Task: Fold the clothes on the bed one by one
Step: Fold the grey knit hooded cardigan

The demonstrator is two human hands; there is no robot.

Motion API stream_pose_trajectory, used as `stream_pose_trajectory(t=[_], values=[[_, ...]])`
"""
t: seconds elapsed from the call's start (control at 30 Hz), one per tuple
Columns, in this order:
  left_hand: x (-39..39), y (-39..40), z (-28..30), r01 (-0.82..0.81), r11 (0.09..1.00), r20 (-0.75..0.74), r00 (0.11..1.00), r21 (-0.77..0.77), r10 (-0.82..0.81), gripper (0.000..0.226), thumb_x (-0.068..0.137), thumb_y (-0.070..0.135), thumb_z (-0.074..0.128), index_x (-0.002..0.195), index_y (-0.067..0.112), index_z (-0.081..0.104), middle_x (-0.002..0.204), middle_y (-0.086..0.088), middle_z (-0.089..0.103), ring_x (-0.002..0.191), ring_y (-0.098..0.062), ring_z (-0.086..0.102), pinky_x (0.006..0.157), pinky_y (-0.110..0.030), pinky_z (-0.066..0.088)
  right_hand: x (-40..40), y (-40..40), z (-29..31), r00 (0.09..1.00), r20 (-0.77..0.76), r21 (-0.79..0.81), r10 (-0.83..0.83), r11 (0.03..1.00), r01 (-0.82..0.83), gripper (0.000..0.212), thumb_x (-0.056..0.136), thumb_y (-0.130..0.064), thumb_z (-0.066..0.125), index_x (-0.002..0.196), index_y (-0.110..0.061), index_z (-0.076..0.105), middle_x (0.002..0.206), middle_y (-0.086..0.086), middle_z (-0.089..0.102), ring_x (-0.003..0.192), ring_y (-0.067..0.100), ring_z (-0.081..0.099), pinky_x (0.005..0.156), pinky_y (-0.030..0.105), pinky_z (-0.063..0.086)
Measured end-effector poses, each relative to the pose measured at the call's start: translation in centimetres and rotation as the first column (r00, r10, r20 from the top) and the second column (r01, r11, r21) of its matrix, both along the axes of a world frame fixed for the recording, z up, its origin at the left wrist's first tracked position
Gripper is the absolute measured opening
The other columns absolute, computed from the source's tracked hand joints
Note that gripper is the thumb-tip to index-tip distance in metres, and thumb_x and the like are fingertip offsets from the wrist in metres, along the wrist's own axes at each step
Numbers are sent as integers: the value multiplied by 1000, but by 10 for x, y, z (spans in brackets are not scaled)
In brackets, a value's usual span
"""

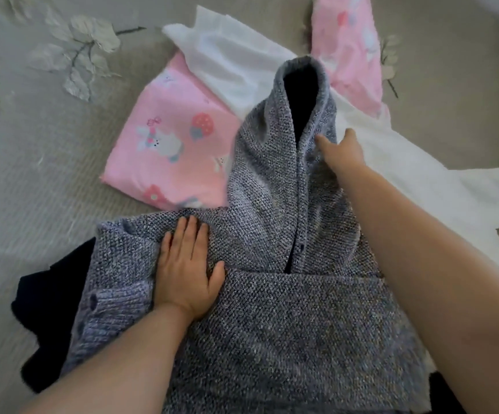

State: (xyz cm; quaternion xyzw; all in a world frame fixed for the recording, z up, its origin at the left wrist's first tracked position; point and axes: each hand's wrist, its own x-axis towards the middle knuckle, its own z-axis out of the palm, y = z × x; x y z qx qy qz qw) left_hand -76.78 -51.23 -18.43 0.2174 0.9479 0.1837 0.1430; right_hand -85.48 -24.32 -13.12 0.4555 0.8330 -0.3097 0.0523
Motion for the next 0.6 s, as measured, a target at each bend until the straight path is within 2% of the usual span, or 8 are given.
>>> stream_pose_trajectory(t=[0.1,0.2,0.27,0.37,0.43,0.5,0.57,0.6], values=[[-2,0,-1,8,1000,-2,1000,-1,-8,69,75,37,29,119,-10,54,128,-29,49,120,-46,45,104,-49,26,-22,6,-9,995,-14,-18,-102,995,102,49,86,-31,61,124,-6,45,114,14,54,109,29,51,80,30,40],[-4,-1,-2,22,1000,-20,1000,-12,-22,67,75,36,31,115,-11,56,124,-30,52,115,-47,49,104,-45,27,-25,6,-12,970,-159,-144,-187,976,164,8,84,-17,64,87,-10,62,77,4,53,72,18,51,60,18,37],[-6,0,-1,36,999,-20,999,-19,-37,66,75,36,31,115,-11,56,124,-31,52,115,-47,49,104,-49,28,-13,-1,-5,957,-228,-173,-178,975,140,22,85,-13,61,64,-10,53,60,5,44,56,14,38,49,21,27],[-6,0,-4,49,999,-24,998,-14,-50,68,75,37,29,116,-11,55,125,-31,51,118,-46,47,102,-56,26,24,-15,14,928,-342,-195,-150,977,87,21,86,-11,59,91,9,60,73,21,55,68,15,43,63,25,31],[-6,-2,-5,41,999,-12,999,-9,-41,74,75,41,23,124,-9,50,134,-28,45,127,-41,39,107,-53,21,54,-26,30,917,-387,-194,-96,981,21,13,87,-7,58,95,-2,66,76,7,59,68,9,49,63,22,37],[-3,-2,-5,23,1000,-33,999,-2,-23,81,76,47,14,135,-3,38,145,-22,32,138,-32,24,113,-43,9,87,-39,50,899,-439,-186,-13,980,-76,23,85,3,55,99,-9,67,81,-2,61,67,3,52,62,18,41],[2,-1,0,-23,1000,-42,999,18,23,75,82,46,17,139,-1,31,148,-19,26,140,-29,17,113,-38,4,122,-51,72,869,-468,-69,162,973,-219,36,80,14,51,107,-5,66,100,-4,63,84,7,55,76,14,43],[7,0,6,-74,992,-40,996,99,78,67,87,40,23,137,-3,33,146,-22,30,138,-31,21,113,-40,7,142,-57,83,834,-457,71,309,947,-312,36,76,19,49,101,0,68,106,-2,61,93,9,55,83,10,40]])
